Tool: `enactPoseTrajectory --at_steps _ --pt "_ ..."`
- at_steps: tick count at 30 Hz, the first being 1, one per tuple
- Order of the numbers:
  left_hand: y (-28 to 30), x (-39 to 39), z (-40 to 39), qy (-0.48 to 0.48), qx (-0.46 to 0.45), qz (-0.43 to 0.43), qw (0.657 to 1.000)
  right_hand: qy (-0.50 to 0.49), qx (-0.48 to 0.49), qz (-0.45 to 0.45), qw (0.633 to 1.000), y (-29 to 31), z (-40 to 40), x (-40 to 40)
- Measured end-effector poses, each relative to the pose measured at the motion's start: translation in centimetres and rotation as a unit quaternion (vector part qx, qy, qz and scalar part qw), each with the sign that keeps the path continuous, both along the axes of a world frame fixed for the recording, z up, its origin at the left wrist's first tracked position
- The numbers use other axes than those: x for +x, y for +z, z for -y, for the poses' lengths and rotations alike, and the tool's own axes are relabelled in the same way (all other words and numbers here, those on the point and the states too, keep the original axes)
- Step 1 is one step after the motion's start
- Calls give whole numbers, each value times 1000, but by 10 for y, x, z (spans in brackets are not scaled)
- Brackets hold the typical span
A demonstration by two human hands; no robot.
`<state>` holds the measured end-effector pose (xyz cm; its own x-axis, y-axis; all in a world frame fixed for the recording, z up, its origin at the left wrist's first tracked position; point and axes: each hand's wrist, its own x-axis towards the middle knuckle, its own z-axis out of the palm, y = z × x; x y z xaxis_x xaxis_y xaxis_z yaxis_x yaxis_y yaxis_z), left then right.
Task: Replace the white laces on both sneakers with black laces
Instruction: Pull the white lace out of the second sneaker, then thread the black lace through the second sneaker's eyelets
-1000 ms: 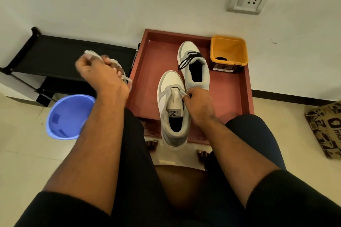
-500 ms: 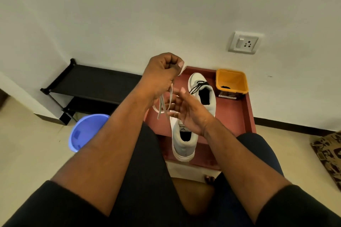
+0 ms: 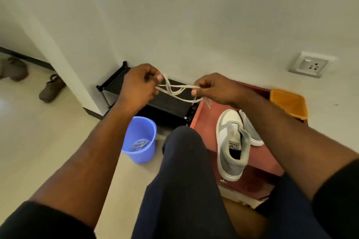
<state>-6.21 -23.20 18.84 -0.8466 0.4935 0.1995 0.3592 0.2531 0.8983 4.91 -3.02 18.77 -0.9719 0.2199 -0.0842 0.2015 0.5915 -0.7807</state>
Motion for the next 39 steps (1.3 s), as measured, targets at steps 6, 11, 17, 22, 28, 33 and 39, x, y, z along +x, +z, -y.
enactPoseTrajectory --at_steps 6,11,17,22,28,33,39 --pt "-26 -71 55 80 -77 -57 992 84 150 61 983 19 28 -88" --pt "-76 -124 88 105 -60 6 993 90 136 57 985 -10 69 -162" --pt "-143 -168 114 121 -104 1 987 22 95 48 994 -74 105 -221" --pt "-186 -196 121 84 -189 16 978 -21 113 37 993 -132 128 -253" --pt "-223 -208 116 57 -311 -27 948 -28 136 78 987 -181 118 -256" --pt "-228 -198 86 20 -331 -31 943 -45 152 103 982 -184 98 -238" --pt "-195 -167 24 -28 -330 -51 942 -83 170 96 977 -157 59 -214"
